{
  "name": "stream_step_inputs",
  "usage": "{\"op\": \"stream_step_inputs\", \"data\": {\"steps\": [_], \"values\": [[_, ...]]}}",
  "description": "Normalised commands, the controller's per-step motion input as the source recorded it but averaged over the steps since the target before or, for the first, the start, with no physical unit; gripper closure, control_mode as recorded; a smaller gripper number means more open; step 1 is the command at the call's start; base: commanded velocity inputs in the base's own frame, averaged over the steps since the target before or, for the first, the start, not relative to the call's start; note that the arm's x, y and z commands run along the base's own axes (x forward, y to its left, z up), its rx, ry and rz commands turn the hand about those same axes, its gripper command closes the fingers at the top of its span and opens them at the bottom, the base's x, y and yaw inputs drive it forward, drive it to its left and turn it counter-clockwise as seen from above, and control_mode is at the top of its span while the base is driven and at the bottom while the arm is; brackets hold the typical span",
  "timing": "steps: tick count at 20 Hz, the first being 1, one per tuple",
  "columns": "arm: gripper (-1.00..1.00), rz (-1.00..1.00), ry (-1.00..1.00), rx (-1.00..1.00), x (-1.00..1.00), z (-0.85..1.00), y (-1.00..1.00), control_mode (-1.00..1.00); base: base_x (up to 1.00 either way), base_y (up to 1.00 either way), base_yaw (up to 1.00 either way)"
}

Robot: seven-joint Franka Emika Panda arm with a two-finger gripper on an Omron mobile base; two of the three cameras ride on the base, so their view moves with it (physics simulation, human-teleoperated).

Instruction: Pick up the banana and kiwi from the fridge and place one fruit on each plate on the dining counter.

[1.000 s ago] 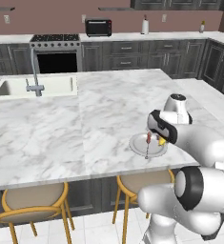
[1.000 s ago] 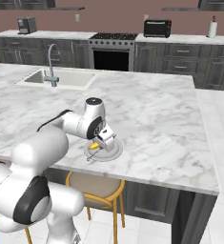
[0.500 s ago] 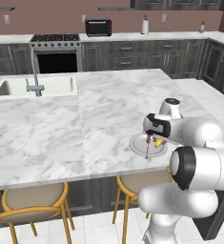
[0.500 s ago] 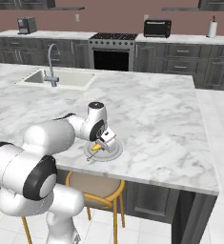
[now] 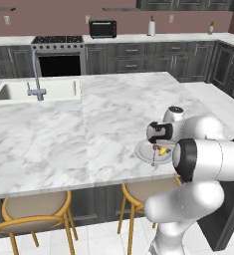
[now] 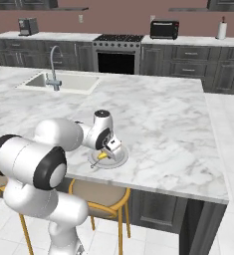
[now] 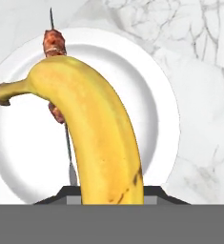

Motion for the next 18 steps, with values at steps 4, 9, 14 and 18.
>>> {"op": "stream_step_inputs", "data": {"steps": [4, 9, 14, 18], "values": [[1.0, 0.0, 0.0, 0.0, 0.26, -0.21, 0.01, -1.0, 0.0, 0.0, 0.0], [1.0, 0.0, 0.0, 0.0, 0.27, -0.19, 0.0, -1.0, 0.0, 0.0, 0.0], [1.0, 0.0, 0.0, 0.0, 0.25, -0.21, 0.0, -1.0, 0.0, 0.0, 0.0], [-1.0, 0.0, 0.0, 0.0, 0.16, -0.22, 0.0, -1.0, 0.0, 0.0, 0.0]]}}
